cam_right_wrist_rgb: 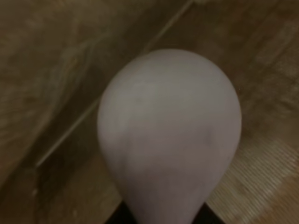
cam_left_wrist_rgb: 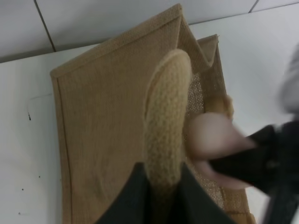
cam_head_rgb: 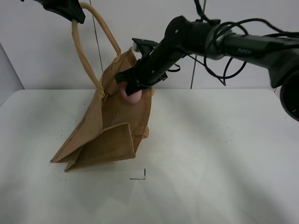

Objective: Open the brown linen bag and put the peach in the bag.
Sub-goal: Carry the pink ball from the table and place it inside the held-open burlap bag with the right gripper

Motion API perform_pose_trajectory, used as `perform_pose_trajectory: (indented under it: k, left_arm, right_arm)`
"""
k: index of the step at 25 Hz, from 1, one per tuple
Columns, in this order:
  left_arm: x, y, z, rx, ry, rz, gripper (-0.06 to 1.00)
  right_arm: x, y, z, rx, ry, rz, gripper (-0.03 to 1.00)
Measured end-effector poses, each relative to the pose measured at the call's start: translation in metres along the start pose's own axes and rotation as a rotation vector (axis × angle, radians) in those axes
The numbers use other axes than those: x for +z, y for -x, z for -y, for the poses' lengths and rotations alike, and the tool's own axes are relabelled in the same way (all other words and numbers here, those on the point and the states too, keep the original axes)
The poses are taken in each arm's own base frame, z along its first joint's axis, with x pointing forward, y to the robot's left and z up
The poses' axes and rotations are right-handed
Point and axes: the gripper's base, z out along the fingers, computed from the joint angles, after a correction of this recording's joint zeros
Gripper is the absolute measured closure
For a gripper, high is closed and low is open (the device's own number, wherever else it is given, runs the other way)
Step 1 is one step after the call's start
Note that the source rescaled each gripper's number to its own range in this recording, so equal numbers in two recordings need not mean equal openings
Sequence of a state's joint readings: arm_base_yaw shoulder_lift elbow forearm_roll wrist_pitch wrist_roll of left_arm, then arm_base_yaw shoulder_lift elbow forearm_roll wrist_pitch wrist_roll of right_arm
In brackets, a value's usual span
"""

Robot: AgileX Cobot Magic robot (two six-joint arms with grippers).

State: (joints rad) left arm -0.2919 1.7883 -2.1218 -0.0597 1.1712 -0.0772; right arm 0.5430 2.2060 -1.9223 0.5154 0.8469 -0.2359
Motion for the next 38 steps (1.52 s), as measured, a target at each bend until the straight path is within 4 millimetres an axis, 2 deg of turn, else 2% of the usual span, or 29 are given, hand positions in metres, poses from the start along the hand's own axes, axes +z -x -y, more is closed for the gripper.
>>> perform_pose_trajectory:
  k: [4, 8, 9, 11, 13, 14, 15, 17, 20, 25, 29, 33, 36, 38]
  left_arm:
    - [-0.001, 0.0, 0.0, 0.001, 0.0, 0.002, 0.94]
    - [-0.002, 0.0, 0.0, 0.002, 0.0, 0.004, 0.94]
    - [-0.002, 0.0, 0.0, 0.002, 0.0, 0.004, 0.94]
    - [-0.002, 0.0, 0.0, 0.002, 0.0, 0.004, 0.94]
    - [-0.002, 0.0, 0.0, 0.002, 0.0, 0.004, 0.94]
    - [-0.002, 0.0, 0.0, 0.003, 0.0, 0.004, 0.94]
    - [-0.002, 0.0, 0.0, 0.003, 0.0, 0.004, 0.94]
    - [-0.002, 0.0, 0.0, 0.004, 0.0, 0.004, 0.94]
    - [-0.002, 0.0, 0.0, 0.005, -0.001, 0.005, 0.94]
    - [-0.003, 0.0, 0.0, 0.006, 0.0, 0.006, 0.94]
    - [-0.003, 0.0, 0.0, 0.006, 0.0, 0.007, 0.94]
    - [-0.003, 0.0, 0.0, 0.006, 0.0, 0.007, 0.94]
    - [-0.003, 0.0, 0.0, 0.007, 0.0, 0.007, 0.94]
    - [-0.003, 0.0, 0.0, 0.007, 0.0, 0.007, 0.94]
  right_arm:
    - [0.032, -0.006, 0.0, 0.002, 0.002, 0.022, 0.97]
    - [0.047, -0.01, -0.008, -0.054, 0.013, 0.034, 0.94]
    - [0.048, -0.01, -0.01, -0.065, 0.017, 0.031, 0.87]
    - [0.049, -0.011, -0.013, -0.073, 0.022, 0.031, 0.63]
    - [0.049, -0.011, -0.013, -0.077, 0.021, 0.03, 0.27]
    - [0.049, -0.011, -0.013, -0.081, 0.018, 0.028, 0.16]
    - [0.048, -0.011, -0.013, -0.088, 0.013, 0.024, 0.08]
    - [0.045, -0.009, -0.013, -0.105, -0.004, 0.008, 0.01]
    - [0.035, -0.004, -0.015, -0.152, -0.038, -0.049, -0.02]
    - [0.006, 0.006, -0.017, -0.163, -0.141, -0.168, -0.03]
    - [-0.008, 0.009, -0.011, -0.138, -0.252, -0.218, -0.03]
    - [-0.016, 0.01, 0.009, -0.092, -0.293, -0.229, -0.03]
    - [-0.027, 0.014, 0.035, -0.043, -0.321, -0.216, -0.03]
    - [-0.037, 0.016, 0.059, 0.003, -0.344, -0.204, -0.03]
